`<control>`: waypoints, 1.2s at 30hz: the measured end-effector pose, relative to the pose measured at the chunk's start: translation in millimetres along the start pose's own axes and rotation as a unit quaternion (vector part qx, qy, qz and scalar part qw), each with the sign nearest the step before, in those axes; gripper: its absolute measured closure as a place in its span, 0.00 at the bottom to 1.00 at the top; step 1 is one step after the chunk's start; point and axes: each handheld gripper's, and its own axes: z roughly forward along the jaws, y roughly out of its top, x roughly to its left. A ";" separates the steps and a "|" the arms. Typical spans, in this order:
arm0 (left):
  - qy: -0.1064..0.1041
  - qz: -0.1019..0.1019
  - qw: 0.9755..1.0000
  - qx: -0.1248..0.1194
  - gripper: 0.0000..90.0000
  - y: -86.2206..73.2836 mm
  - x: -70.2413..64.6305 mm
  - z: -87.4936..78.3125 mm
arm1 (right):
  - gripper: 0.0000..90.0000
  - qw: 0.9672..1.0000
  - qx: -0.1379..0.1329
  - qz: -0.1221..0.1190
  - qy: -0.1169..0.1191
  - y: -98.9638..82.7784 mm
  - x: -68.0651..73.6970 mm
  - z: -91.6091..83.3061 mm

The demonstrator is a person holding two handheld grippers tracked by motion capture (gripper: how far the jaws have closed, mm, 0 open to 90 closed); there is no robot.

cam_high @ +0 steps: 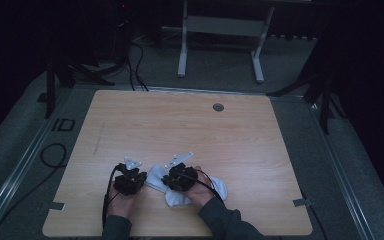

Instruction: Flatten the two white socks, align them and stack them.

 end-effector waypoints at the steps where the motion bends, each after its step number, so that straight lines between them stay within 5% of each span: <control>1: 0.001 -0.001 1.000 0.000 0.99 -0.1 0.1 0.1 | 0.92 1.000 -0.002 0.000 0.000 0.2 0.0 -0.4; 6: 0.004 -0.003 1.000 0.001 0.99 0.0 1.2 -0.3 | 0.92 1.000 -0.012 -0.004 0.008 2.6 0.6 -4.5; 13: 0.006 -0.005 1.000 -0.022 0.99 0.8 1.4 -6.5 | 0.92 1.000 0.010 0.001 0.009 0.9 -1.3 6.1; 19: -0.017 0.043 0.996 -0.070 0.99 4.0 -14.7 -14.4 | 0.91 1.000 0.015 -0.002 0.006 0.5 -1.7 10.2; 28: -0.020 0.058 0.998 -0.024 0.99 2.5 -19.7 0.0 | 0.91 1.000 0.012 0.000 0.008 0.1 -3.8 11.6; 36: -0.023 0.058 0.998 -0.019 0.99 3.2 -19.9 3.4 | 0.80 1.000 0.014 -0.006 0.013 1.4 -4.4 3.6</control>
